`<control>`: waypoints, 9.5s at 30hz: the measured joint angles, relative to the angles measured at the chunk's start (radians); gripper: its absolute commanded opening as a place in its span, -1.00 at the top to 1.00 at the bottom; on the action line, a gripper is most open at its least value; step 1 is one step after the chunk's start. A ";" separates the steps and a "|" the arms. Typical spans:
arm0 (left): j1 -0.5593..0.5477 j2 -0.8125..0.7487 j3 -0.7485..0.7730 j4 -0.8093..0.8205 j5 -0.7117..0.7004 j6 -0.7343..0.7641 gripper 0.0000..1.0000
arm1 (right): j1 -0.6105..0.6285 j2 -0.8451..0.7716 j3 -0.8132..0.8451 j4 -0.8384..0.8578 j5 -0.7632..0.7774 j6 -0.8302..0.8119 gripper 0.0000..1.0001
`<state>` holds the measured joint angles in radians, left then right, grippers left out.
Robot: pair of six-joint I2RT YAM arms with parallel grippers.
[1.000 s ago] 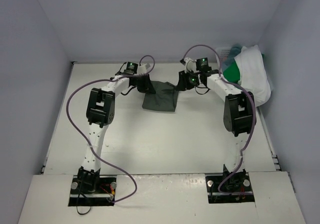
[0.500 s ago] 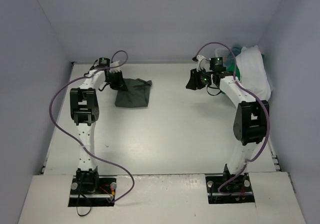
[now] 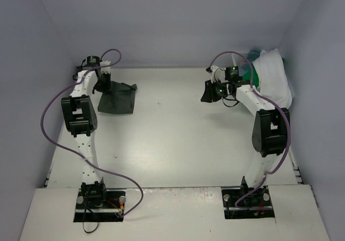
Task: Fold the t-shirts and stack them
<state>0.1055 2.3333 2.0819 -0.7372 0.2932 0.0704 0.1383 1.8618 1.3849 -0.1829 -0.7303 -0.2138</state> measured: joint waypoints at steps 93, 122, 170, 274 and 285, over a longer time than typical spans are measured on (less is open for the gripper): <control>-0.040 -0.671 -0.101 -0.264 0.246 0.074 -0.23 | 0.000 -0.463 -0.199 0.020 0.550 -0.159 0.07; -0.182 -1.010 -0.724 -0.207 0.225 0.216 -0.23 | -0.563 -0.491 -0.217 -0.056 0.406 -0.311 0.01; -0.182 -0.991 -0.723 -0.185 0.199 0.215 -0.23 | -0.444 -0.055 0.166 -0.080 0.478 -0.234 0.98; -0.174 -0.885 -0.769 -0.148 0.161 0.198 -0.24 | 0.111 -0.121 -0.192 0.078 0.829 -0.264 0.20; -0.255 -0.912 -0.769 -0.156 0.181 0.203 -0.24 | 0.170 -0.408 -0.261 -0.131 0.621 -0.295 0.17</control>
<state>-0.1497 1.4208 1.3125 -0.8936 0.4744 0.2737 0.3080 1.4540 1.1240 -0.3141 -0.1093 -0.5087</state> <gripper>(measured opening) 0.622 0.409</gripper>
